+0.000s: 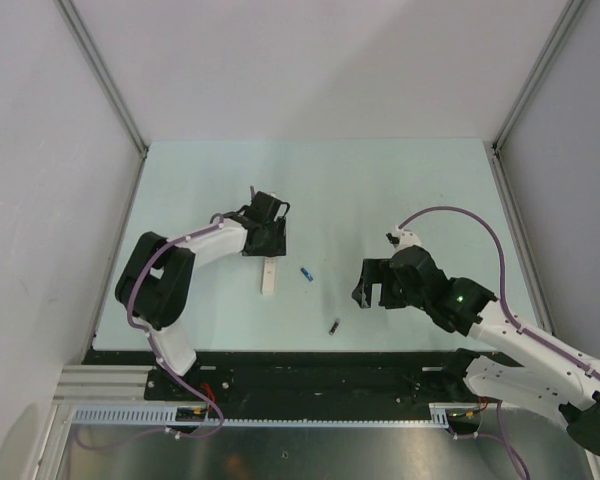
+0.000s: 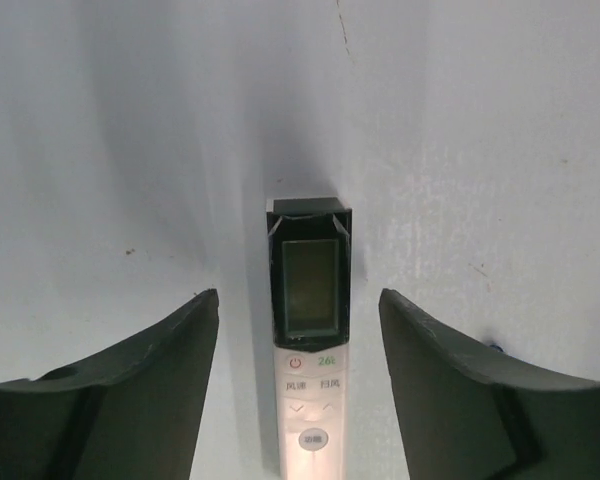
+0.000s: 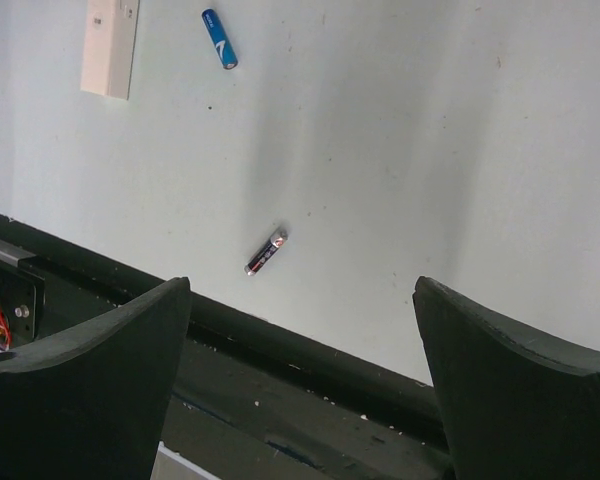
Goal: Load the batteries into the remote control
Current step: Turn over the remote control at the center of the board, then reset both arms
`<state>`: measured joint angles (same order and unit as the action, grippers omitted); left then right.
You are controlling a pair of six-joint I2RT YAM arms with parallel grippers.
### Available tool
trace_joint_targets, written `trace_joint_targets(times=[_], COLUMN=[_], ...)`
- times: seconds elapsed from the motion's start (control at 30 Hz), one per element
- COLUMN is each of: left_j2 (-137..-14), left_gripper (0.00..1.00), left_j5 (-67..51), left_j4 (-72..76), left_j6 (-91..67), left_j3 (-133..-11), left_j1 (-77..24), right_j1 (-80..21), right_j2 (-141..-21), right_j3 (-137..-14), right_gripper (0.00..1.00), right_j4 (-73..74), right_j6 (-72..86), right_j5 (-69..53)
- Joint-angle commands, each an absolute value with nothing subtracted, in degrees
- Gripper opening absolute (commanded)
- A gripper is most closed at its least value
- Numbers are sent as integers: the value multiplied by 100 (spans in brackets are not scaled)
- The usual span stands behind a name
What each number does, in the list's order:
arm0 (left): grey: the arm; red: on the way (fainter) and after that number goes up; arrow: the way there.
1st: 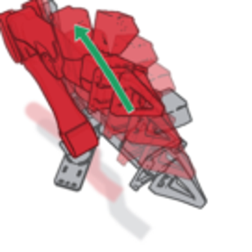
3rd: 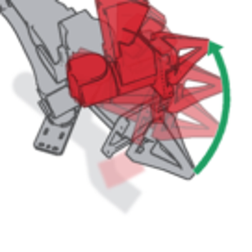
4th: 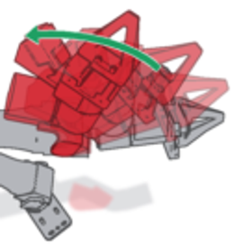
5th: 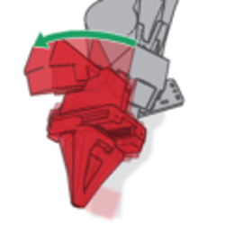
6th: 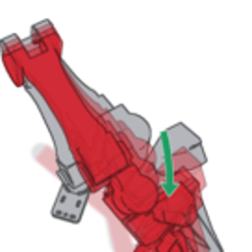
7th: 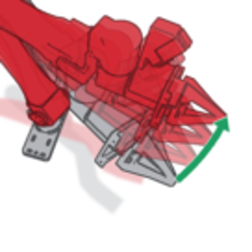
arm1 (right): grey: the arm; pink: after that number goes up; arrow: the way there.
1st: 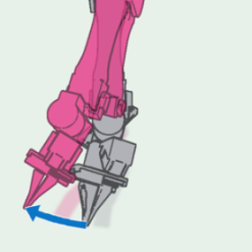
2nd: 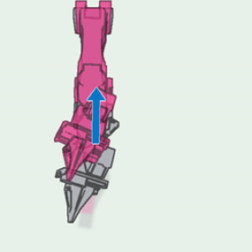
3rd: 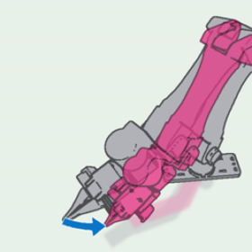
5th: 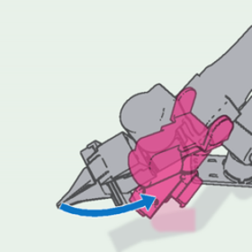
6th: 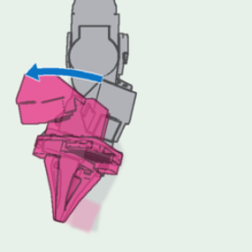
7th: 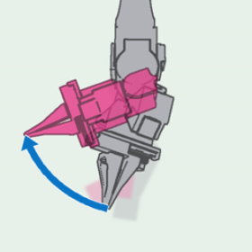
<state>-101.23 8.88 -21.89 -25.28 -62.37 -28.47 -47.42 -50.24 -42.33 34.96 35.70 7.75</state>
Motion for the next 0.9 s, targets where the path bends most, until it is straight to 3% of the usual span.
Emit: trace_joint_targets(times=[0.0,0.07,0.17,0.5,0.67,0.87], left_j2=[-10046,-9958,-9529,-6005,-4985,-4430], left_gripper=[75,81,99,100,100,100], left_j5=[1125,1134,1134,2487,1987,1399], left_j4=[-2206,-2206,-2241,-2259,-2259,-2241], left_j6=[-2435,-2434,-2434,-3496,-3981,-3700], left_j3=[-6434,-6468,-6504,-5099,-4009,-3779], left_j1=[-2821,-2813,-2804,-2804,-2681,-2567], right_j1=[-4755,-4755,-4755,-4764,-4764,-4755], right_j2=[-5001,-5018,-5027,-4922,-4922,-4861], right_j3=[-4228,-4236,-4236,-4043,-3955,-3955], right_gripper=[98,98,98,98,98,98], right_j4=[3454,3454,3454,3331,3243,3129], right_j6=[3472,3472,3480,3375,3287,3348], right_j5=[958,958,975,1187,1239,1187])
